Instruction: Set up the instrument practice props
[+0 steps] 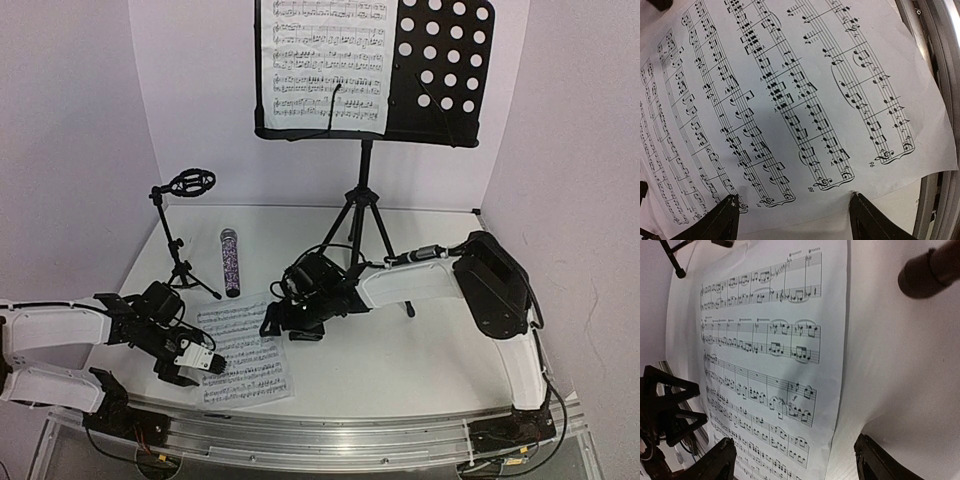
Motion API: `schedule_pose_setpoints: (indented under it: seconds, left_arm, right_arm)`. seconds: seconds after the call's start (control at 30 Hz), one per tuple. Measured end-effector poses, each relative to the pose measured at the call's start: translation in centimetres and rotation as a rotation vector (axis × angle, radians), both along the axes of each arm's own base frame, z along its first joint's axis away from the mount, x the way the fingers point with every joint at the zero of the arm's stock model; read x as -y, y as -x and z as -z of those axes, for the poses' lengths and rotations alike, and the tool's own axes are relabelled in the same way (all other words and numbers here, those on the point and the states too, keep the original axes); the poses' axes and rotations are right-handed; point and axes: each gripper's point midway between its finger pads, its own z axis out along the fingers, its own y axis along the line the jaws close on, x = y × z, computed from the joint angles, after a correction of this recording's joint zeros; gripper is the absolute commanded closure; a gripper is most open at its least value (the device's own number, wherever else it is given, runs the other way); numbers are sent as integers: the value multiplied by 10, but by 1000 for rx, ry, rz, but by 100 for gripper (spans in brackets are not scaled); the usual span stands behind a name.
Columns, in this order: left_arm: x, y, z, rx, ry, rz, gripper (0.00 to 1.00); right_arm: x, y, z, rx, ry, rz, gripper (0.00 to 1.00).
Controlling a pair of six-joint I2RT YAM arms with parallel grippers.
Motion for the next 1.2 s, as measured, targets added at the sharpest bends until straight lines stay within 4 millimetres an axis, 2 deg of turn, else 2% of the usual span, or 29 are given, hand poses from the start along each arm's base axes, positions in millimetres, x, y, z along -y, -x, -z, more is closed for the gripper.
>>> schedule_pose_setpoints:
  seconds: [0.13,0.33,0.43,0.53,0.7,0.77,0.8,0.9,1.07,1.13,1.2]
  left_arm:
    - [5,-2,-1,18,22,29,25]
    - [10,-3,-1,37,47,61,25]
    - [12,-4,-1,44,54,72,26]
    - [13,-4,-1,51,62,84,26]
    - [16,-5,-1,57,75,92,26]
    - [17,-5,-1,57,81,92,26]
    - [18,-6,-1,56,83,92,26]
    - [19,-6,-1,54,87,88,26]
    - [16,-1,-6,11,85,47,23]
    - [16,7,-14,-36,95,26,21]
    - [24,9,-37,-62,155,2,18]
  right_arm:
    - [-8,-11,-1,8,-75,24,21]
    - [-31,-19,-4,10,-221,34,23]
    - [-35,-19,-4,8,-277,42,28]
    - [-34,-18,-3,1,-311,49,41]
    - [-28,-11,6,-41,-307,57,77]
    - [-25,-9,12,-53,-293,59,95]
    - [-24,-8,14,-55,-285,58,98]
    - [-19,-4,21,-78,-259,61,100]
    - [-16,4,21,-65,-210,28,100]
    - [-9,16,19,-37,-138,-11,100]
    - [-3,27,13,-10,-83,-52,100]
